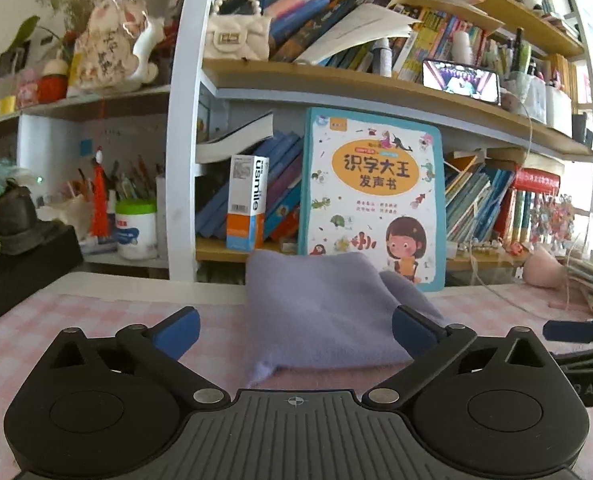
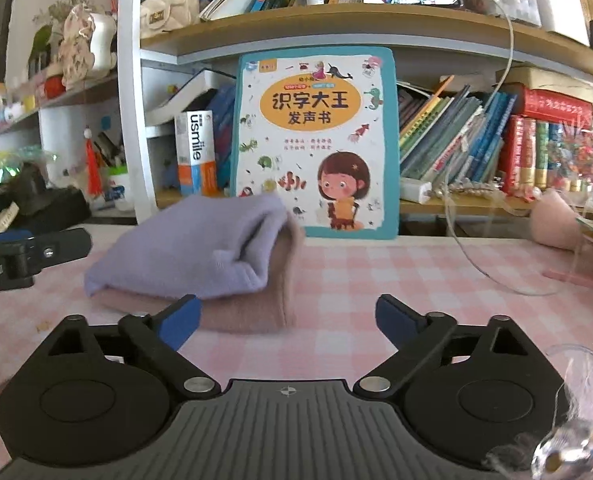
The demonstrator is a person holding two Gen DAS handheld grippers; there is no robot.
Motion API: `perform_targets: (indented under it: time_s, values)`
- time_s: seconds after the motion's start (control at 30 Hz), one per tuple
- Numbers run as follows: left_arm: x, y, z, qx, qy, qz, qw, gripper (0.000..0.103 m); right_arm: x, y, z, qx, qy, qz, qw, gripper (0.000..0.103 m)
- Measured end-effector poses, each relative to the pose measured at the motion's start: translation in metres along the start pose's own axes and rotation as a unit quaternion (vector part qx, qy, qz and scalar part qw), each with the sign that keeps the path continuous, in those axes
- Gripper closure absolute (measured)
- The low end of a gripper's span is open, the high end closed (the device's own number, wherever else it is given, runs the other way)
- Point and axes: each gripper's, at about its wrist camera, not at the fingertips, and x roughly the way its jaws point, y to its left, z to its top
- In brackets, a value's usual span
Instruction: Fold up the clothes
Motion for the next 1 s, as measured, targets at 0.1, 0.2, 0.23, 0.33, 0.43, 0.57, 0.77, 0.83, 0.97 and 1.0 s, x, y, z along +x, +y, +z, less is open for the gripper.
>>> perform_targets:
  time_s: [0.1, 0.2, 0.23, 0.33, 0.43, 0.57, 0.77, 0.83, 0.97, 1.0]
  values:
    - [-0.005, 0.0, -0.005, 0.004, 0.002, 0.007, 1.0, 0.0, -0.007, 0.004, -0.003, -0.003, 0.0, -0.011, 1.0, 0.003]
    - [-0.009, 0.0, -0.009, 0.007, 0.004, 0.015, 0.9999, 0.0, -0.011, 0.007, -0.005, -0.007, 0.0, -0.018, 1.0, 0.001]
    - [-0.011, 0.0, -0.011, 0.008, 0.004, 0.017, 0.9998, 0.0, -0.012, 0.009, -0.005, -0.009, 0.0, -0.021, 1.0, 0.001]
    - [-0.014, 0.003, -0.012, 0.001, 0.001, 0.024, 0.9997, 0.0, -0.012, 0.01, -0.007, 0.0, 0.011, -0.022, 1.0, 0.0]
    - [-0.017, 0.001, -0.012, 0.004, -0.008, 0.031, 0.9995, 0.0, -0.012, 0.012, -0.009, 0.007, 0.025, -0.029, 0.999, 0.0]
    - [-0.022, -0.008, -0.013, 0.031, -0.021, 0.038, 0.9986, 0.0, -0.018, 0.02, -0.01, -0.014, 0.006, -0.041, 0.999, 0.0]
    - [-0.019, -0.009, -0.013, 0.033, -0.012, 0.049, 0.9982, 0.0, -0.017, 0.02, -0.01, -0.018, 0.006, -0.044, 0.999, 0.0]
    - [-0.019, -0.007, -0.013, 0.031, -0.009, 0.05, 0.9982, 0.0, -0.018, 0.02, -0.009, -0.017, 0.004, -0.043, 0.999, 0.0]
    - [-0.017, -0.006, -0.013, 0.028, -0.003, 0.05, 0.9983, 0.0, -0.017, 0.019, -0.009, -0.017, 0.006, -0.042, 0.999, 0.0]
    - [-0.018, -0.007, -0.013, 0.029, -0.004, 0.051, 0.9983, 0.0, -0.016, 0.02, -0.009, -0.018, 0.008, -0.041, 0.999, 0.0]
